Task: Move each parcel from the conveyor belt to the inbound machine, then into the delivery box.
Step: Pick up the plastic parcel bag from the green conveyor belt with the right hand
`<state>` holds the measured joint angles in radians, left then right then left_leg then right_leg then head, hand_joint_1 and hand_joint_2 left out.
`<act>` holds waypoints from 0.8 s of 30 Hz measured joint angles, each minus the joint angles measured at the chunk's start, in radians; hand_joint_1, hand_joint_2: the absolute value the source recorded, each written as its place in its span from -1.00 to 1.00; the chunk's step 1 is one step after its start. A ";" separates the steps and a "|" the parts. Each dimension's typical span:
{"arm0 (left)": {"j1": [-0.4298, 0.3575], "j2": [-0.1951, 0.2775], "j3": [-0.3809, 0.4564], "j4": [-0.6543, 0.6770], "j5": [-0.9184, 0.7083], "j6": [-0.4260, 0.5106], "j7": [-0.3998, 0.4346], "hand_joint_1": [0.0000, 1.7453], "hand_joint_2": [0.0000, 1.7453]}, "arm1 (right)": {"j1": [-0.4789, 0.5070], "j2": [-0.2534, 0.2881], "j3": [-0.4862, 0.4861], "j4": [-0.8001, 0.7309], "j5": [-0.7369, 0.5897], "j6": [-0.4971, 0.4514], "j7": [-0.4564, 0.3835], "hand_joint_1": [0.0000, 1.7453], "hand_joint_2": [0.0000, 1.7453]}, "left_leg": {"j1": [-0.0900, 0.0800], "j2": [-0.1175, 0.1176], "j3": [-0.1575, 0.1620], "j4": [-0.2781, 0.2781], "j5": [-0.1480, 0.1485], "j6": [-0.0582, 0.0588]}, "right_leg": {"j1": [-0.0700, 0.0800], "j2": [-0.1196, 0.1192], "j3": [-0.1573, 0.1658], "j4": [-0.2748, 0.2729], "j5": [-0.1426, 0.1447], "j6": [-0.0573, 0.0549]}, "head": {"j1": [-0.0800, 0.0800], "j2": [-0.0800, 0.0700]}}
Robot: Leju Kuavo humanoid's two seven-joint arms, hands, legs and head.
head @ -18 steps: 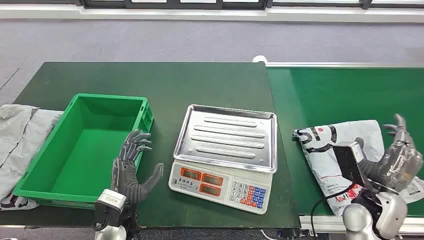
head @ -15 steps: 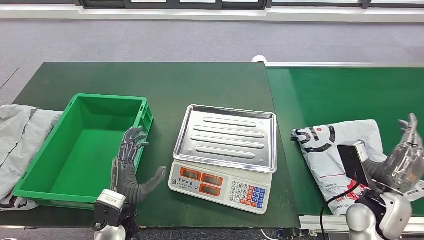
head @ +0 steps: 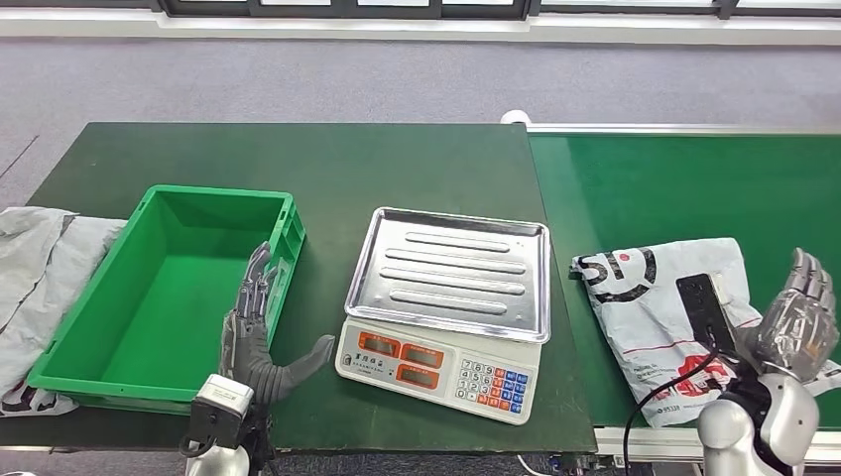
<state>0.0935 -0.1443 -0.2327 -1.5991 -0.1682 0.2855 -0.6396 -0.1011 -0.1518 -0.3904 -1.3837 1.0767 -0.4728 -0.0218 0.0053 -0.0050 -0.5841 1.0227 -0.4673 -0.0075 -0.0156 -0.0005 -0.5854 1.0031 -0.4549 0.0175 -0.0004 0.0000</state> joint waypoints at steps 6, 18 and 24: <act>-0.001 -0.003 0.000 0.000 0.000 0.000 0.001 -1.00 1.00 | -0.017 -0.012 -0.003 0.050 0.003 0.009 0.009 -1.00 1.00 | 0.000 0.000 0.000 0.000 0.000 0.000 | 0.000 0.000 0.000 0.000 0.000 0.000 | 0.000 0.000; -0.022 -0.002 0.002 0.029 -0.010 -0.017 0.015 -1.00 1.00 | -0.170 -0.096 -0.016 0.580 0.099 0.370 0.200 -1.00 1.00 | 0.000 0.000 0.000 0.000 0.000 0.000 | 0.000 0.000 0.000 0.000 0.001 0.001 | 0.000 0.000; -0.039 -0.003 0.001 0.051 -0.016 -0.018 0.024 -1.00 1.00 | -0.234 -0.110 -0.018 0.740 0.110 0.436 0.227 -1.00 1.00 | 0.003 0.005 0.006 0.000 -0.002 -0.001 | 0.003 0.005 0.004 -0.002 0.000 0.000 | 0.000 0.000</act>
<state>0.0543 -0.1476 -0.2313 -1.5476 -0.1847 0.2678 -0.6155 -0.3352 -0.2619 -0.4086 -0.6438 1.1871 -0.0365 0.2048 0.0084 0.0005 -0.5784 1.0231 -0.4697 -0.0084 -0.0124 0.0048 -0.5819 1.0011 -0.4552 0.0173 -0.0006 0.0000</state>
